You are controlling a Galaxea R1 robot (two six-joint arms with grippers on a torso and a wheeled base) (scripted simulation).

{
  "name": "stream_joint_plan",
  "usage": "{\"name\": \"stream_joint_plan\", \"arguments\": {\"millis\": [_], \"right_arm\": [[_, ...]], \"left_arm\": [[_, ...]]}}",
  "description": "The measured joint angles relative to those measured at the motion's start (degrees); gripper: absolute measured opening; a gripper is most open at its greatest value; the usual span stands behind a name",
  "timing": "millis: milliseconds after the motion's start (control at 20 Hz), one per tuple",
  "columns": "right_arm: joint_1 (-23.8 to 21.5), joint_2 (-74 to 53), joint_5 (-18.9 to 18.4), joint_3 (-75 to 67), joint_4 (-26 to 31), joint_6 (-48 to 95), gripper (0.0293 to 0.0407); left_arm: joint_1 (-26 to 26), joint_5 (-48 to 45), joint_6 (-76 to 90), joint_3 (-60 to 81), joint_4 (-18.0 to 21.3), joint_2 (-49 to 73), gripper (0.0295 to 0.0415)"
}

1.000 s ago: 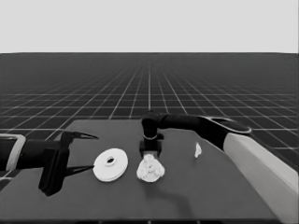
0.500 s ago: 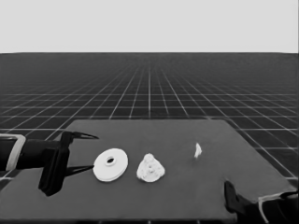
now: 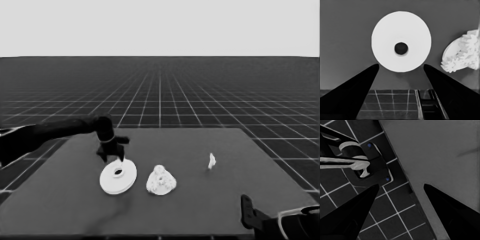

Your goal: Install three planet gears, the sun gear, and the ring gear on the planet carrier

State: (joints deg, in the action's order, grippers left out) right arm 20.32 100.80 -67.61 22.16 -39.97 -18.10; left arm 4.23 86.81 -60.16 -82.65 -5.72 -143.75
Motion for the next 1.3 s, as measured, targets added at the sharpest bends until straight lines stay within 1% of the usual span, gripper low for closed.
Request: {"name": "stream_joint_plan", "arguments": {"millis": [50,100,200,500,550,1000,1050,1100,1200,1300], "right_arm": [[0.00,0.00,0.00,0.00,0.00,0.00,0.0385],[0.00,0.00,0.00,0.00,0.00,0.00,0.0385],[0.00,0.00,0.00,0.00,0.00,0.00,0.0385],[0.00,0.00,0.00,0.00,0.00,0.00,0.0385],[0.00,0.00,0.00,0.00,0.00,0.00,0.0385],[0.00,0.00,0.00,0.00,0.00,0.00,0.0385],[0.00,0.00,0.00,0.00,0.00,0.00,0.0385],[0.00,0.00,0.00,0.00,0.00,0.00,0.0385],[0.00,0.00,0.00,0.00,0.00,0.00,0.0385],[0.00,0.00,0.00,0.00,0.00,0.00,0.0385]], "left_arm": [[-4.33,-2.38,0.72,-2.00,-3.87,-0.75,0.0385],[-7.48,-3.95,1.43,-3.88,-6.01,-1.48,0.0385],[-10.10,-5.55,2.38,-6.30,-7.78,-2.44,0.0385],[-11.21,-6.43,2.93,-7.68,-8.60,-3.00,0.0385],[-11.22,-6.44,2.94,-7.70,-8.61,-3.01,0.0349],[-11.22,-6.46,2.95,-7.73,-8.62,-3.01,0.0348],[-7.67,-3.55,1.25,-3.77,-5.33,-1.41,0.0348],[-4.43,-2.00,0.57,-2.17,-3.02,-0.75,0.0348],[-1.50,-0.68,0.28,-1.44,-0.68,-0.45,0.0348],[-0.57,-0.24,0.27,-1.37,0.15,-0.43,0.0348]]}}
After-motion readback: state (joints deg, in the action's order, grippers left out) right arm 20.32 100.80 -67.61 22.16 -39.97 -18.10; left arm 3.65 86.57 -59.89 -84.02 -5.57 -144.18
